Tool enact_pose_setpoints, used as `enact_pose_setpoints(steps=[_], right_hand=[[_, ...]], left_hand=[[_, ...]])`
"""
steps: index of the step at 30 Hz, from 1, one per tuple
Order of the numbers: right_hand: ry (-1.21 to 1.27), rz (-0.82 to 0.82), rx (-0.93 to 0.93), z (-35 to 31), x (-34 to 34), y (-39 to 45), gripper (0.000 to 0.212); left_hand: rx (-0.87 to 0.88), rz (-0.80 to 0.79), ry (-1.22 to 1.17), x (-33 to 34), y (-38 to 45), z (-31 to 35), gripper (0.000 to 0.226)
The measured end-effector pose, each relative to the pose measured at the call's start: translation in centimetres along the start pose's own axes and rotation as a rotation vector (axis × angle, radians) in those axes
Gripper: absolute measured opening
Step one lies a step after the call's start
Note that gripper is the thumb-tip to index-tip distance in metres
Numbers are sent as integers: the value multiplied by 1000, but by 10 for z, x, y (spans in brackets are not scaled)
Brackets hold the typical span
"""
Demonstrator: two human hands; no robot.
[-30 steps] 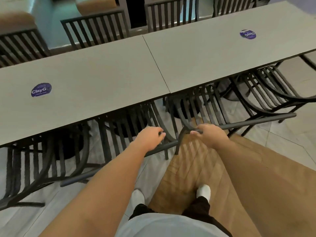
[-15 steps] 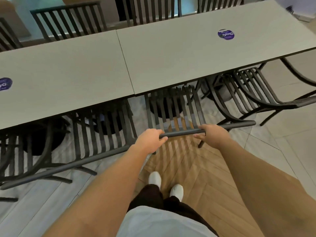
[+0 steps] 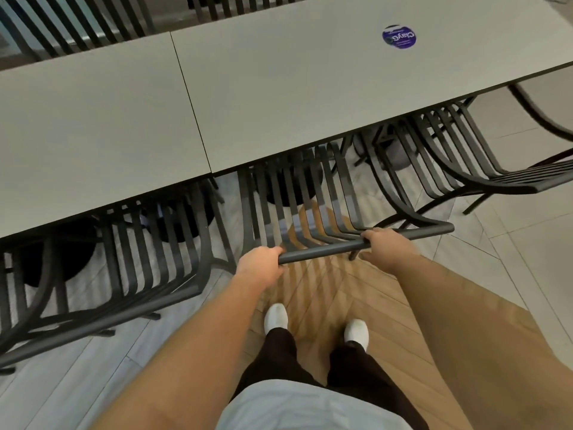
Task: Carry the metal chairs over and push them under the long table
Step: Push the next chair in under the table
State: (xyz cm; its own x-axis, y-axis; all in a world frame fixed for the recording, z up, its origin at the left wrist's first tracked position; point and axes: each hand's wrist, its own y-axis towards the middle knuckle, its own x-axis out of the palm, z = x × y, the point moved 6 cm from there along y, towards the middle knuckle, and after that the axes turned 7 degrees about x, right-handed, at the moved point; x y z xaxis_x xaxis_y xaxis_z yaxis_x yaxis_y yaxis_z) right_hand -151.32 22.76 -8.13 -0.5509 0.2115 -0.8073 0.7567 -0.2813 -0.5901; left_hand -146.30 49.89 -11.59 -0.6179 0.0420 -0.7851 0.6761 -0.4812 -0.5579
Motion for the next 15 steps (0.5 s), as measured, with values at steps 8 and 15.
enact_pose_setpoints(steps=[8, 15], right_hand=[[-156, -61, -73, 39, 3, 34, 16], [-271, -34, -220, 74, 7, 26, 15]], left_hand=[[-164, 122, 135, 13, -3, 20, 32], [-312, 75, 106, 40, -19, 70, 38]])
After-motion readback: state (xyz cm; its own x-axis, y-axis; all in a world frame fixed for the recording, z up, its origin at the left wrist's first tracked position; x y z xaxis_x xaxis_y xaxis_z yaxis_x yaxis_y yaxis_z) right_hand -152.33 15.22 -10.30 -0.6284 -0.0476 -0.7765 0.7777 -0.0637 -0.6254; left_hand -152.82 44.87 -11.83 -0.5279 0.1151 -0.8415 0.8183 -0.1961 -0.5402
